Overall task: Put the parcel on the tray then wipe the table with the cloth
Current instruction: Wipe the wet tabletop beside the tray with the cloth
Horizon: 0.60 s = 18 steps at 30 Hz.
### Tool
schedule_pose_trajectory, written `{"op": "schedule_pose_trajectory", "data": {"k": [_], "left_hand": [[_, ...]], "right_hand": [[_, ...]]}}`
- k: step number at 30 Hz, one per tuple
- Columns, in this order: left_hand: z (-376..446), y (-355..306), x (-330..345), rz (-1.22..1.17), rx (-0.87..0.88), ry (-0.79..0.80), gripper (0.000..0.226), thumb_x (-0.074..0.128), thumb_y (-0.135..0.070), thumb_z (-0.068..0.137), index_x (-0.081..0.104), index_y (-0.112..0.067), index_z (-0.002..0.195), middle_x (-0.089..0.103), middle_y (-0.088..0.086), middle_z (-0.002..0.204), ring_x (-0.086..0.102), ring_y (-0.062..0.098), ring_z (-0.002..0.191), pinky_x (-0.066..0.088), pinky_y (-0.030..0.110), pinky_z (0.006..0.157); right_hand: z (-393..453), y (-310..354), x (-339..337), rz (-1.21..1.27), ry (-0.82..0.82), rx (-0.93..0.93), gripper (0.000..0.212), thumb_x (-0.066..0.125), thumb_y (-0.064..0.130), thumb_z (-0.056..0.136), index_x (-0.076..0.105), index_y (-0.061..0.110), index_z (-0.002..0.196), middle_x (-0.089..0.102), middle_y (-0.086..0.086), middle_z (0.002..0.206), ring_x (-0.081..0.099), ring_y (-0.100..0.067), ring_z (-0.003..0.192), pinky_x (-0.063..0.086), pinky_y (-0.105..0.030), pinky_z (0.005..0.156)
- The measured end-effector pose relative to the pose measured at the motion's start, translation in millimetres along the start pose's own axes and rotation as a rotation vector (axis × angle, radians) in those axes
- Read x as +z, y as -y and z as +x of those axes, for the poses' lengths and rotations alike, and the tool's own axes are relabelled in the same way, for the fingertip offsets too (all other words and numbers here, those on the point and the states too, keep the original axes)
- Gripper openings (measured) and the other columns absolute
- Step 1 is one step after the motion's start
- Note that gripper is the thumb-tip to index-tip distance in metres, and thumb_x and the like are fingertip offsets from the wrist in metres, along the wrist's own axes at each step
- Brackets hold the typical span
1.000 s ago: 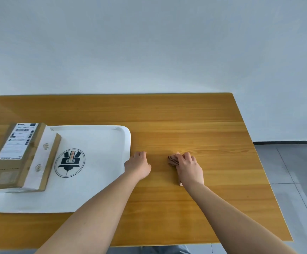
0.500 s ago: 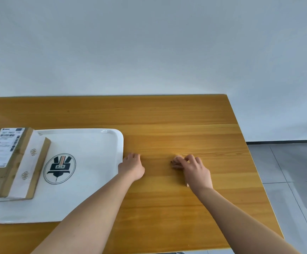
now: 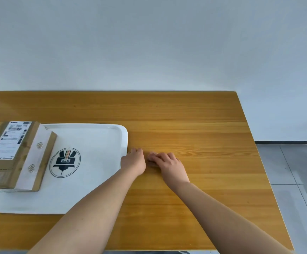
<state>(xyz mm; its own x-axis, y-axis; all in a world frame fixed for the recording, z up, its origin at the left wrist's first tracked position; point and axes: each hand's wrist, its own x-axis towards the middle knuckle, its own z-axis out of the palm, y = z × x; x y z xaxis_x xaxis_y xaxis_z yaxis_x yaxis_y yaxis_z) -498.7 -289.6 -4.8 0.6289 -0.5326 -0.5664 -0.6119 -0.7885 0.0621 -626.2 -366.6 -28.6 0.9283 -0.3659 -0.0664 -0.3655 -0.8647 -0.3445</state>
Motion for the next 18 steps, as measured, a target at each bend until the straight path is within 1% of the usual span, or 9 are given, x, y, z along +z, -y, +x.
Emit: {"op": "schedule_pose_trajectory", "data": {"k": [2,4,7,9,11,13,14,16,18], "left_hand": [[1,0,-1,-0.036,-0.013,-0.003,0.050,0.036,-0.010,0.096,0.031,-0.014,0.145,0.035,0.008,0.148,0.046,0.028,0.129,0.042,0.038,0.099],[2,0,-2,-0.052,-0.017,-0.008,0.052,0.035,-0.008,0.095,0.030,-0.014,0.146,0.035,0.008,0.149,0.045,0.028,0.130,0.042,0.038,0.100],[1,0,-2,-0.062,-0.018,-0.017,0.053,0.036,-0.007,0.094,0.031,-0.015,0.146,0.036,0.007,0.148,0.045,0.028,0.130,0.043,0.038,0.099],[0,0,-2,-0.075,-0.017,-0.027,0.051,0.036,-0.007,0.094,0.032,-0.014,0.145,0.037,0.007,0.146,0.046,0.028,0.129,0.043,0.037,0.098],[0,1,-3,-0.094,-0.011,-0.054,0.049,0.036,-0.007,0.094,0.036,-0.014,0.143,0.040,0.007,0.144,0.047,0.027,0.126,0.044,0.037,0.096],[-1,3,-4,-0.119,-0.011,-0.096,0.046,0.036,-0.007,0.095,0.040,-0.015,0.140,0.042,0.006,0.141,0.049,0.026,0.124,0.045,0.036,0.094],[-1,4,-5,-0.130,-0.013,-0.115,0.044,0.036,-0.008,0.095,0.042,-0.016,0.138,0.043,0.005,0.140,0.050,0.026,0.122,0.045,0.036,0.094],[-2,6,-6,-0.155,-0.035,-0.153,0.042,0.038,-0.008,0.095,0.044,-0.017,0.135,0.045,0.003,0.138,0.052,0.025,0.119,0.045,0.035,0.091],[-2,8,-5,-0.184,-0.059,-0.196,0.040,0.040,-0.008,0.095,0.047,-0.017,0.134,0.046,0.003,0.136,0.055,0.023,0.116,0.047,0.033,0.090]], "right_hand": [[-9,-8,0,-0.074,0.037,-0.149,0.066,0.076,-0.003,0.062,0.061,0.027,0.118,0.064,0.003,0.107,0.061,-0.026,0.087,0.055,-0.036,0.062],[-14,-22,-5,-0.153,0.053,-0.242,0.070,0.079,-0.001,0.057,0.060,0.028,0.118,0.063,0.006,0.108,0.061,-0.023,0.086,0.054,-0.034,0.061],[-21,-45,-16,-0.264,0.051,-0.260,0.070,0.082,0.002,0.054,0.060,0.026,0.116,0.064,0.004,0.107,0.062,-0.023,0.083,0.055,-0.033,0.060],[-23,-57,-26,-0.283,0.014,-0.161,0.068,0.083,0.002,0.054,0.063,0.024,0.115,0.065,0.001,0.103,0.063,-0.024,0.082,0.055,-0.034,0.057],[-18,-65,-31,-0.280,-0.014,0.020,0.069,0.084,-0.001,0.051,0.065,0.023,0.113,0.064,-0.002,0.097,0.062,-0.026,0.077,0.053,-0.034,0.049],[-5,-67,-37,-0.249,-0.005,0.193,0.073,0.082,-0.007,0.052,0.063,0.021,0.116,0.062,-0.005,0.099,0.060,-0.028,0.078,0.049,-0.031,0.044],[2,-67,-38,-0.231,-0.010,0.258,0.072,0.077,-0.007,0.060,0.058,0.021,0.123,0.059,-0.005,0.108,0.058,-0.028,0.084,0.048,-0.031,0.047],[19,-64,-36,-0.196,0.003,0.343,0.069,0.062,-0.006,0.078,0.041,0.021,0.138,0.048,-0.005,0.128,0.051,-0.027,0.102,0.049,-0.031,0.061],[35,-57,-34,-0.168,0.039,0.387,0.068,0.054,-0.005,0.084,0.031,0.018,0.143,0.041,-0.006,0.135,0.046,-0.026,0.110,0.049,-0.029,0.069]]}}
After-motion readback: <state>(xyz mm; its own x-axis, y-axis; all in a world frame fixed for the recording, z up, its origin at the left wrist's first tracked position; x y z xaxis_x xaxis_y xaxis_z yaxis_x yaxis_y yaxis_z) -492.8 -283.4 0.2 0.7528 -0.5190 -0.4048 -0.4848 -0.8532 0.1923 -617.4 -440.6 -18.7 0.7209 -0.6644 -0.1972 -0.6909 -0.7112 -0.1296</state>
